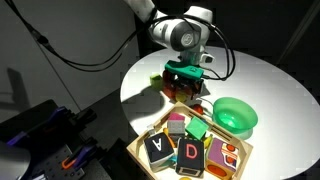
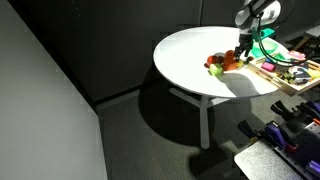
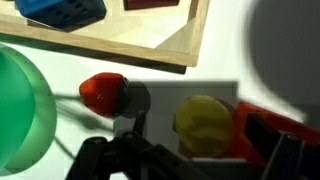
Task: Put the yellow ball in the green bowl then put the green block on the table.
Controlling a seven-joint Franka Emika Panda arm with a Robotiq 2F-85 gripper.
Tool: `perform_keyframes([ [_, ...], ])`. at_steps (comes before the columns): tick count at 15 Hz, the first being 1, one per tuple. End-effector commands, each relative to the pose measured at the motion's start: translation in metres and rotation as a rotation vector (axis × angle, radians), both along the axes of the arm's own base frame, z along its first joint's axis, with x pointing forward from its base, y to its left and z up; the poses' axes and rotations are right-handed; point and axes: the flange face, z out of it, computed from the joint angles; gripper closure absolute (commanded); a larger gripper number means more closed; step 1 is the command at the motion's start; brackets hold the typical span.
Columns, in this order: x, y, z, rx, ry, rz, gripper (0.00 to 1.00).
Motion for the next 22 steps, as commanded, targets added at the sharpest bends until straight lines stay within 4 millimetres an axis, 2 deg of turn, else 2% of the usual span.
perform_keyframes([
  [1, 0.009, -0.006, 0.0, -0.018, 0.017, -0.014, 0.0],
  [9, 0.015, -0.001, -0.002, -0.019, 0.028, -0.01, 0.0],
  [22, 0.013, 0.003, -0.012, -0.013, 0.051, -0.004, 0.0],
])
